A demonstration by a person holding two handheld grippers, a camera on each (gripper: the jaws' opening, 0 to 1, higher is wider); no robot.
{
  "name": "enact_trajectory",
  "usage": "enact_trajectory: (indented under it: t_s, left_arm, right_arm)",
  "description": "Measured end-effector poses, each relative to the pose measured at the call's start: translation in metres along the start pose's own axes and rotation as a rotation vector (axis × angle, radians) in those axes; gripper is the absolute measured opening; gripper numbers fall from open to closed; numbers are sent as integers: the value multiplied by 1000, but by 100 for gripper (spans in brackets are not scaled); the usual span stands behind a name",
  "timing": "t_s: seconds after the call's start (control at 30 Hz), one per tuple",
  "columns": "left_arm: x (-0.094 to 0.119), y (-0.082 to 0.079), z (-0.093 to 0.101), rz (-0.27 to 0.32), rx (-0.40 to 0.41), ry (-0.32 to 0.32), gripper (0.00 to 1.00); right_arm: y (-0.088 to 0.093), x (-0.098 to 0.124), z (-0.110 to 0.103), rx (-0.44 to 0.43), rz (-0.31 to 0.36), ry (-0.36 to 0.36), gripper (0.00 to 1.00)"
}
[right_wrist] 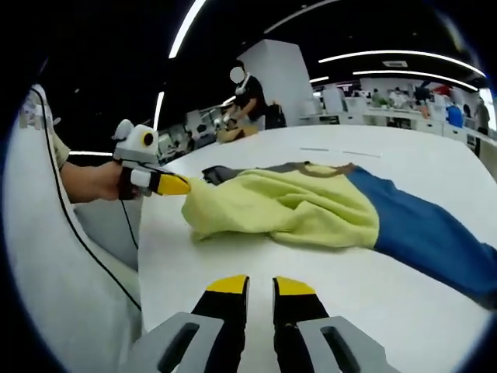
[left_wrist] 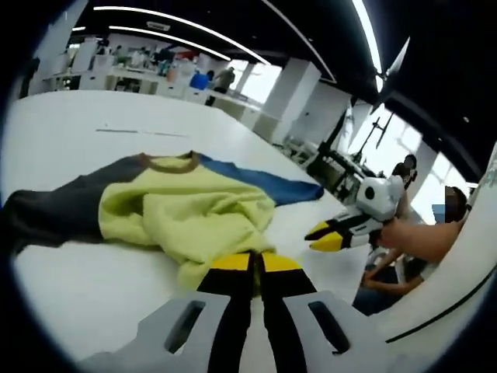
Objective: Fold the garment on the visible template until the final outline fits inside the template.
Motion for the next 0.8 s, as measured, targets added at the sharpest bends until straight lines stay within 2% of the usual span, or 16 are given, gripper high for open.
enact_trajectory:
  t_s: [0.37, 0.57, 0.8]
  left_arm:
    - [0, -42, 10, 85, 4, 35, 0]
    - [2, -68, 21, 138, -7, 63, 0]
    - [1, -77, 23, 159, -16, 73, 0]
  right_arm:
    - [-12, -23, -14, 32, -3, -52, 8]
    - [-25, -32, -25, 43, 28, -71, 8]
    - [-32, -48, -41, 85, 40, -94, 9]
Point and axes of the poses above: the point that each gripper's makers call its tool centre point, and the gripper's own axes: x roughly backward along the fingers, z roughly to its right, y roughly out of its underside, the point moved 1 cm from there along x, roughly backward along the fingers, and after that the axes turned 2 degrees about -y, right-handed, at the moved point
